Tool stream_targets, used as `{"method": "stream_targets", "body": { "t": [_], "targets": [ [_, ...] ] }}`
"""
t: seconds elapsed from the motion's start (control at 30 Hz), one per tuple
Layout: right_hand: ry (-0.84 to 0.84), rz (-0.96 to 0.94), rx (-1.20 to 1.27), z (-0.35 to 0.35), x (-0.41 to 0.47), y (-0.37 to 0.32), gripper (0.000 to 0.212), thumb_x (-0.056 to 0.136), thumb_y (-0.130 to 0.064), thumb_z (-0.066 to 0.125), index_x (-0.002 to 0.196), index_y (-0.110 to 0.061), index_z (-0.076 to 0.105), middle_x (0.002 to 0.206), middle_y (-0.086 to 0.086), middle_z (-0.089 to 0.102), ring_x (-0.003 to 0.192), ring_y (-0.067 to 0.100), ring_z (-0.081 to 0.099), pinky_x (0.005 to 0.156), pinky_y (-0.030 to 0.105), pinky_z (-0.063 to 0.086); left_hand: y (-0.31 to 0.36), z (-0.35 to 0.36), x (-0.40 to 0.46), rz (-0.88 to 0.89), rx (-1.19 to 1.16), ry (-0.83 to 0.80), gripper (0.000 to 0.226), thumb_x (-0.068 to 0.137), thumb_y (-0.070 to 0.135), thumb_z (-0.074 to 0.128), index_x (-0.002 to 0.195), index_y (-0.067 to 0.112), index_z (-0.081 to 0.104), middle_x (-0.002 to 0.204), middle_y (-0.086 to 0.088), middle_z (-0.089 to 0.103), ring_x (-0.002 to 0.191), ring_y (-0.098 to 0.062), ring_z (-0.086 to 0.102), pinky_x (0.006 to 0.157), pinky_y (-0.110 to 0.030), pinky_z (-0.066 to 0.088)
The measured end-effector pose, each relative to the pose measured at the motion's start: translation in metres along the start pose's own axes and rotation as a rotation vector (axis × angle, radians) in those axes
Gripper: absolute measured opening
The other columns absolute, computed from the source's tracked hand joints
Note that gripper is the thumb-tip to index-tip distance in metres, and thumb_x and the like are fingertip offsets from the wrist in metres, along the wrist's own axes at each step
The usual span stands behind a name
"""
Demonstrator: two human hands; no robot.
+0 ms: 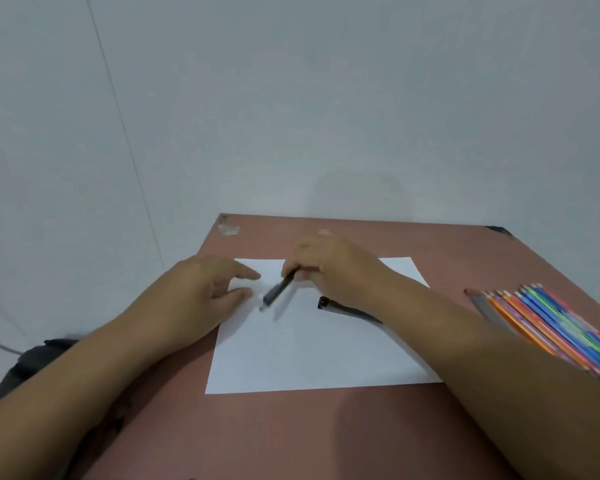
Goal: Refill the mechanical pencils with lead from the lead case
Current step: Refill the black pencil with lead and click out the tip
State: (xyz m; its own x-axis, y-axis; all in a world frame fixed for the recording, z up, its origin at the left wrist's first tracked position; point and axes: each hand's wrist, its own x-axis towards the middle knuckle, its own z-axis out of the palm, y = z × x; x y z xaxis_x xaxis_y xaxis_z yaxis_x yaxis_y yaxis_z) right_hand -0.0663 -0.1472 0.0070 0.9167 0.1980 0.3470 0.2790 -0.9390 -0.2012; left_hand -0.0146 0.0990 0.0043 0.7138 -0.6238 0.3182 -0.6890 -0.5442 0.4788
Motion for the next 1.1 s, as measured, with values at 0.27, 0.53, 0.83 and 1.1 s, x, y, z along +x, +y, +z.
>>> {"method": "stream_targets", "body": {
  "t": [0.27, 0.53, 0.83, 1.1],
  "targets": [
    [0.194, 0.285, 0.721, -0.026, -0.013, -0.016, 0.03, 0.094, -0.01, 0.068, 0.09, -0.039, 0.073, 0.09, -0.02, 0.074, 0.089, -0.002, 0.067, 0.08, 0.015, 0.048, 0.055, 0.007, 0.048, -0.023, -0.594, 0.217, 0.015, 0.091, 0.033, 0.071, 0.105, 0.038, 0.075, 0.105, 0.018, 0.072, 0.1, 0.001, 0.065, 0.087, -0.023, 0.047],
    [0.461, 0.41, 0.688, -0.03, -0.022, 0.003, 0.013, 0.094, -0.022, 0.071, 0.101, -0.031, 0.077, 0.088, -0.015, 0.074, 0.084, -0.002, 0.067, 0.077, 0.015, 0.051, 0.08, 0.035, 0.079, -0.014, -0.452, 0.29, 0.005, 0.098, 0.028, 0.062, 0.1, 0.025, 0.066, 0.09, 0.01, 0.068, 0.082, 0.0, 0.058, 0.066, -0.007, 0.04],
    [0.581, 0.384, 0.826, -0.039, -0.024, 0.004, 0.015, 0.09, -0.011, 0.076, 0.091, -0.026, 0.079, 0.076, -0.013, 0.073, 0.071, 0.003, 0.067, 0.073, 0.024, 0.058, 0.056, 0.057, 0.08, 0.201, -0.163, 0.263, 0.012, 0.098, 0.023, 0.062, 0.108, 0.027, 0.068, 0.093, 0.014, 0.066, 0.09, -0.004, 0.058, 0.076, -0.015, 0.042],
    [0.63, 0.425, 0.78, -0.037, -0.025, 0.009, 0.018, 0.09, -0.012, 0.073, 0.085, -0.028, 0.077, 0.074, -0.013, 0.073, 0.071, 0.004, 0.066, 0.074, 0.025, 0.058, 0.054, 0.053, 0.079, 0.221, -0.104, 0.25, 0.009, 0.098, 0.026, 0.063, 0.105, 0.026, 0.068, 0.089, 0.015, 0.063, 0.086, -0.003, 0.055, 0.072, -0.011, 0.038]
  ]
}}
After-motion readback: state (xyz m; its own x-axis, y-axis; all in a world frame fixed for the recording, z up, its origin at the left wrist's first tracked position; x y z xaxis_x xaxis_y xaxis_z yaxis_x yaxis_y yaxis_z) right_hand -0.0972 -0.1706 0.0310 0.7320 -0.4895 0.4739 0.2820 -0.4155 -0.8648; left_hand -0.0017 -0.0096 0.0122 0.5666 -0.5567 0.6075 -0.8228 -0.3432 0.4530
